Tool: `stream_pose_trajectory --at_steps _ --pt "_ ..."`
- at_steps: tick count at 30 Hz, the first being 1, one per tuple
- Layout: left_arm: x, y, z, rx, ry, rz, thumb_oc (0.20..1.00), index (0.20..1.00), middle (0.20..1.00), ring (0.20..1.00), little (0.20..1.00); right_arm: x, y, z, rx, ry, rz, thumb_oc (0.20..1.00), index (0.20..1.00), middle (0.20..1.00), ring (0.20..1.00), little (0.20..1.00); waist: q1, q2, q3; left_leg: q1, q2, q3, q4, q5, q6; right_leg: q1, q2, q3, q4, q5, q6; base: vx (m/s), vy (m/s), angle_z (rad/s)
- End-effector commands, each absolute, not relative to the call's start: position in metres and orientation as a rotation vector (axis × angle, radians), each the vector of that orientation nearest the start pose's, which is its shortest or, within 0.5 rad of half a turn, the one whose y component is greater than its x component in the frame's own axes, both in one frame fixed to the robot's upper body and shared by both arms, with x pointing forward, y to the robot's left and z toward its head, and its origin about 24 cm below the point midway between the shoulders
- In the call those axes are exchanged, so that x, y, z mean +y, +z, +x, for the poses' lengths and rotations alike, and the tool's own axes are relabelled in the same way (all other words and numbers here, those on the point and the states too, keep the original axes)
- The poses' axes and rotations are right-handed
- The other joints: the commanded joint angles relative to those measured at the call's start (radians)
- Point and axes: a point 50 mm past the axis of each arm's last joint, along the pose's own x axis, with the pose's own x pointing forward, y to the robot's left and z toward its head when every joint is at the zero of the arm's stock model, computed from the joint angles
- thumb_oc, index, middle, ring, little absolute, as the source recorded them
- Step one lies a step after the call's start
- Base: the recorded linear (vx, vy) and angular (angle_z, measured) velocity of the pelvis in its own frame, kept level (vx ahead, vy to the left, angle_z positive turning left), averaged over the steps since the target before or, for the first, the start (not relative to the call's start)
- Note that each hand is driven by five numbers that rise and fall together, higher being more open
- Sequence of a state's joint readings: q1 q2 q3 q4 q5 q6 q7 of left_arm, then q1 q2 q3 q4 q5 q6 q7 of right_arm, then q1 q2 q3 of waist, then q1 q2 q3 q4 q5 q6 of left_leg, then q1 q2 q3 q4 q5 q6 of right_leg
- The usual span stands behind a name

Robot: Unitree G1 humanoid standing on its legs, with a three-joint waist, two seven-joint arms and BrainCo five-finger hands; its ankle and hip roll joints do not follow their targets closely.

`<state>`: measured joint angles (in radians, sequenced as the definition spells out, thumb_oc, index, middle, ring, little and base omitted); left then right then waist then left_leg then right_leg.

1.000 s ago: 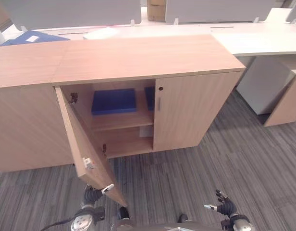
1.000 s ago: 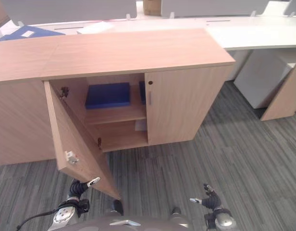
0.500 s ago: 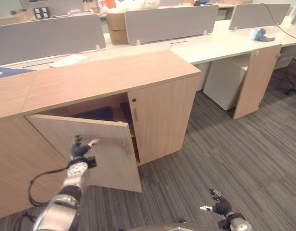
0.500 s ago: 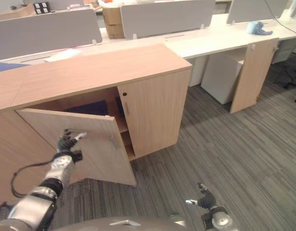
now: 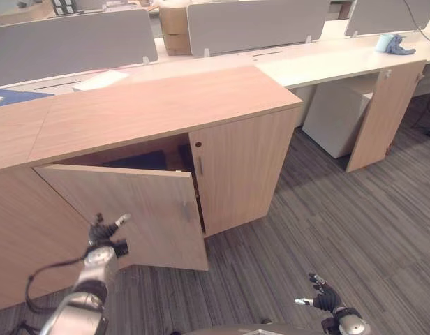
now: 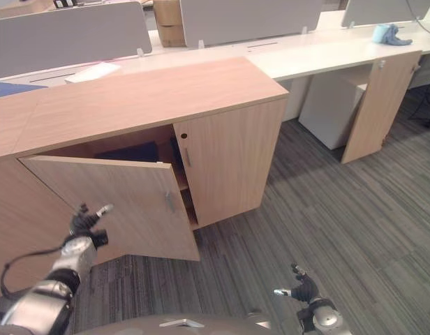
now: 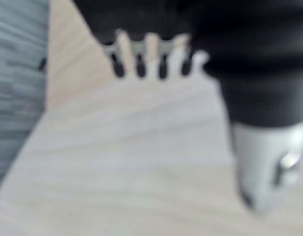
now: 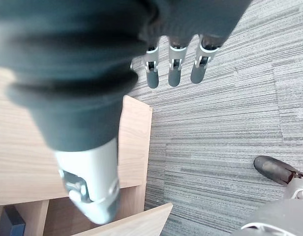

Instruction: Put the empty folder in the office cabinet

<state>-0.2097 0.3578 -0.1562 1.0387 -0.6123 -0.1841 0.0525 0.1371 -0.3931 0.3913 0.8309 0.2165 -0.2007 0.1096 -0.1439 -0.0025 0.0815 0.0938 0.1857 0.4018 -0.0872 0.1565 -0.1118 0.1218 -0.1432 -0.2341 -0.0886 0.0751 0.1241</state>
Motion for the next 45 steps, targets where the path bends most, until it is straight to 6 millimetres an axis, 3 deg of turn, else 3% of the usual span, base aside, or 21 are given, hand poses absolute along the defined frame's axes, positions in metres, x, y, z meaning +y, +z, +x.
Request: stream_pose_trajectory --at_steps 1,2,4,7,8,12,13,15,18,20,23,25,30,31,33,36,45 --pt "0.257 -0.089 0.229 0.627 0.36 -0.17 1.0 1.0 1.0 1.0 1.0 -0.226 -0.12 0.151 0.803 0.207 -0.245 1.0 1.0 1.0 1.0 1.0 0.026 0.016 0.072 0.051 0.015 -0.072 0.0 -0.116 0.009 0.02 -0.015 -0.042 0.058 -0.084 0.003 -0.13 -0.274 0.08" --pt "0.254 -0.098 0.218 0.675 0.366 -0.183 1.0 1.0 1.0 1.0 1.0 -0.227 -0.122 0.15 0.832 0.208 -0.251 1.0 1.0 1.0 1.0 1.0 0.034 0.019 0.073 0.05 0.017 -0.079 0.0 -0.114 0.008 0.021 -0.011 -0.045 0.063 -0.091 -0.003 -0.09 -0.194 0.05" --pt "0.253 -0.102 0.213 0.697 0.362 -0.182 1.0 1.0 1.0 1.0 1.0 -0.228 -0.123 0.149 0.846 0.211 -0.254 1.0 1.0 1.0 1.0 1.0 0.038 0.02 0.074 0.049 0.018 -0.081 0.0 -0.113 0.007 0.021 -0.009 -0.047 0.064 -0.093 -0.005 -0.08 -0.17 0.17" --pt "0.229 -0.15 0.129 1.026 0.245 -0.177 1.0 1.0 1.0 1.0 1.0 -0.231 -0.135 0.142 0.953 0.156 -0.229 1.0 1.0 1.0 1.0 1.0 0.103 0.029 0.103 0.025 0.031 -0.119 0.0 -0.08 -0.006 0.032 0.013 -0.093 0.066 -0.107 -0.038 -0.18 -0.32 0.34" --pt "0.229 -0.15 0.129 1.026 0.245 -0.177 1.0 1.0 1.0 1.0 1.0 -0.231 -0.135 0.142 0.953 0.156 -0.229 1.0 1.0 1.0 1.0 1.0 0.103 0.029 0.103 0.025 0.031 -0.119 0.0 -0.08 -0.006 0.032 0.013 -0.093 0.066 -0.107 -0.038 -0.12 -0.153 0.41" --pt "0.214 -0.169 0.065 1.224 0.165 -0.176 1.0 1.0 1.0 1.0 1.0 -0.231 -0.143 0.133 1.044 0.167 -0.245 1.0 1.0 1.0 1.0 1.0 0.172 0.031 0.134 -0.018 0.031 -0.157 0.02 -0.045 -0.019 0.057 0.017 -0.145 0.042 -0.099 -0.05 -0.15 -0.163 0.34" --pt "0.207 -0.172 0.05 1.243 0.19 -0.225 1.0 1.0 1.0 1.0 1.0 -0.232 -0.145 0.131 1.075 0.17 -0.25 1.0 1.0 1.0 1.0 1.0 0.202 0.027 0.139 -0.031 -0.001 -0.193 0.068 -0.077 -0.004 0.057 0.011 -0.16 0.041 -0.094 -0.05 -0.1 -0.174 0.3" --pt "0.206 -0.173 0.037 1.261 0.213 -0.248 1.0 1.0 1.0 1.0 1.0 -0.229 -0.147 0.13 1.096 0.167 -0.232 1.0 1.0 1.0 1.0 1.0 0.233 0.012 0.142 -0.037 -0.063 -0.22 0.168 -0.171 0.017 0.065 0.006 -0.164 0.036 -0.097 -0.047 -0.07 -0.146 0.23" --pt "0.204 -0.173 0.035 1.244 0.196 -0.247 1.0 1.0 1.0 1.0 1.0 -0.223 -0.15 0.129 1.131 0.172 -0.208 1.0 1.0 1.0 1.0 1.0 0.268 -0.006 0.139 -0.063 -0.151 -0.25 0.275 -0.272 0.059 0.06 0.0 -0.177 0.035 -0.086 -0.044 -0.09 -0.052 0.22" --pt "0.206 -0.171 0.044 1.199 0.18 -0.253 1.0 1.0 1.0 1.0 1.0 -0.219 -0.152 0.126 1.155 0.204 -0.221 1.0 1.0 1.0 1.0 1.0 0.278 -0.006 0.131 -0.058 -0.187 -0.247 0.288 -0.306 0.08 0.055 0.004 -0.191 0.038 -0.082 -0.039 -0.06 0.025 0.43" --pt "0.209 -0.169 0.057 1.153 0.158 -0.251 1.0 1.0 1.0 1.0 1.0 -0.216 -0.154 0.124 1.168 0.214 -0.221 1.0 1.0 1.0 1.0 1.0 0.277 0.001 0.122 -0.03 -0.198 -0.241 0.232 -0.292 0.092 0.043 0.011 -0.203 0.054 -0.087 -0.035 -0.02 0.062 0.09" --pt "0.211 -0.165 0.073 1.108 0.105 -0.226 1.0 1.0 1.0 1.0 1.0 -0.211 -0.155 0.126 1.175 0.196 -0.198 1.0 1.0 1.0 1.0 1.0 0.274 0.008 0.107 0.006 -0.198 -0.26 0.13 -0.253 0.102 0.03 0.021 -0.195 0.073 -0.087 -0.028 0.03 0.13 0.1" --pt "0.213 -0.161 0.091 1.084 0.099 -0.202 1.0 1.0 1.0 1.0 1.0 -0.202 -0.154 0.131 1.139 0.243 -0.187 1.0 1.0 1.0 1.0 1.0 0.263 -0.005 0.094 0.045 -0.204 -0.272 0.042 -0.223 0.125 0.005 0.016 -0.166 0.109 -0.076 0.0 0.02 0.081 0.06" --pt "0.215 -0.161 0.092 1.092 0.105 -0.192 1.0 1.0 1.0 1.0 1.0 -0.202 -0.154 0.131 1.137 0.223 -0.171 1.0 1.0 1.0 1.0 1.0 0.255 -0.01 0.094 0.032 -0.208 -0.272 0.04 -0.206 0.136 -0.007 0.014 -0.158 0.112 -0.064 -0.008 -0.03 0.055 0.13" --pt "0.215 -0.161 0.093 1.11 0.092 -0.171 1.0 1.0 1.0 1.0 1.0 -0.201 -0.154 0.131 1.137 0.2 -0.156 1.0 1.0 1.0 1.0 1.0 0.242 -0.012 0.093 0.033 -0.209 -0.287 0.03 -0.202 0.143 -0.009 0.023 -0.121 0.115 -0.071 -0.012 -0.01 0.015 0.11" --pt "0.206 -0.165 0.091 1.163 0.045 -0.097 1.0 1.0 1.0 1.0 1.0 -0.197 -0.159 0.12 1.161 0.152 -0.117 1.0 1.0 1.0 1.0 1.0 0.189 -0.02 0.078 0.031 -0.217 -0.329 0.003 -0.194 0.158 -0.023 0.062 0.01 0.109 -0.078 -0.027 0.05 0.01 0.53" --pt "0.206 -0.168 0.084 1.185 0.193 -0.174 1.0 1.0 1.0 1.0 1.0 -0.198 -0.163 0.109 1.211 0.155 -0.123 1.0 1.0 1.0 1.0 1.0 0.173 -0.029 0.063 0.04 -0.223 -0.322 0.011 -0.203 0.156 0.002 0.089 0.068 0.043 -0.06 -0.038 0.03 -0.031 0.14"
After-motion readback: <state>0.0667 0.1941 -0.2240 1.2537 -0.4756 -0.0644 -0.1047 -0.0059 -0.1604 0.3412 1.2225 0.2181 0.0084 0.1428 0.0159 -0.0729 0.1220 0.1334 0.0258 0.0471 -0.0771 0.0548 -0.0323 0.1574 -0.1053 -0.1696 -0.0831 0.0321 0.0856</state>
